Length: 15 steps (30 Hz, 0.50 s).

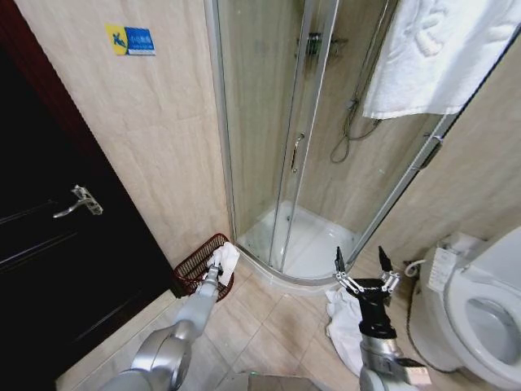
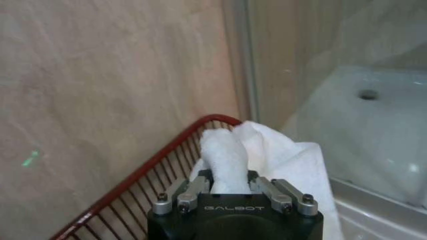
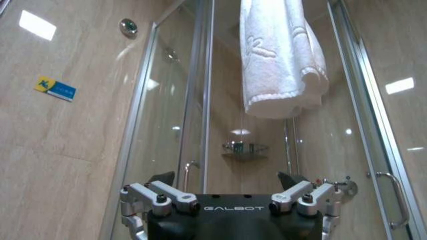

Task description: Discard the used towel into the hamper.

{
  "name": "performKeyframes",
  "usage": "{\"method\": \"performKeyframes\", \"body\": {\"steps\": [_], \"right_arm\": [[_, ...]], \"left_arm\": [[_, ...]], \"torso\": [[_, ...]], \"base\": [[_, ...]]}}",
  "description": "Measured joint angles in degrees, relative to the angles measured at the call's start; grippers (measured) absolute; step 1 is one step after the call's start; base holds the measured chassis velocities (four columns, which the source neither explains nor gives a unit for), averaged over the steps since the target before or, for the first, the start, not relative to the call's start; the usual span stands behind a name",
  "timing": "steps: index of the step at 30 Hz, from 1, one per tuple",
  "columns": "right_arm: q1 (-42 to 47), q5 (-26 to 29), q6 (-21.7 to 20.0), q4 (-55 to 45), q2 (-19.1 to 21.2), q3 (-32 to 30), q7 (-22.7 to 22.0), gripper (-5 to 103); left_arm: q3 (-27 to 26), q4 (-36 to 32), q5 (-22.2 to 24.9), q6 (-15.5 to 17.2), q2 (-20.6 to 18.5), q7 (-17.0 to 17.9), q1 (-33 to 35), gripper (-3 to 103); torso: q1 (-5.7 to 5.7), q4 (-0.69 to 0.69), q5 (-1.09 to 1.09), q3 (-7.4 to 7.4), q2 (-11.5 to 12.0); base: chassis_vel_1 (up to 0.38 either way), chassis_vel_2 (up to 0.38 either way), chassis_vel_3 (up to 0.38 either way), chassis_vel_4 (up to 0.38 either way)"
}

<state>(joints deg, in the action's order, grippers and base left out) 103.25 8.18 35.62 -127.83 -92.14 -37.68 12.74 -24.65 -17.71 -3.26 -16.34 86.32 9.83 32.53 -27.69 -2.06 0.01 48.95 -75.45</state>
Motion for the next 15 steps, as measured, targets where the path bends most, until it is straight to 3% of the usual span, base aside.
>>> {"method": "performKeyframes", "body": {"steps": [6,8,11,15], "right_arm": [[0.50,-0.15,0.38,-0.22,0.00,0.20,0.23,100],[0.78,-0.07,0.57,-0.22,-0.01,0.13,0.27,100],[0.79,0.03,0.58,-0.22,-0.01,0.08,0.27,100],[0.43,0.05,0.45,-0.32,-0.01,0.16,0.27,100]], "left_arm": [[-0.25,0.01,0.43,1.47,-0.39,3.05,-0.27,46],[-0.20,-0.28,5.87,3.90,-0.83,5.50,-0.28,55],[0.01,-0.96,8.71,4.69,-1.33,5.86,-0.13,58],[0.43,-2.32,9.08,4.03,-1.99,4.13,0.87,75]], "torso": [[0.00,-0.03,0.00,0.00,0.00],[0.00,-0.03,-0.01,0.00,0.00],[0.00,-0.02,0.00,0.00,0.00],[0.00,-0.02,-0.01,0.00,0.00]], "base": [[0.000,0.000,0.000,0.000],[0.000,0.000,0.000,0.000],[0.000,0.000,0.000,0.000],[0.000,0.000,0.000,0.000]]}}
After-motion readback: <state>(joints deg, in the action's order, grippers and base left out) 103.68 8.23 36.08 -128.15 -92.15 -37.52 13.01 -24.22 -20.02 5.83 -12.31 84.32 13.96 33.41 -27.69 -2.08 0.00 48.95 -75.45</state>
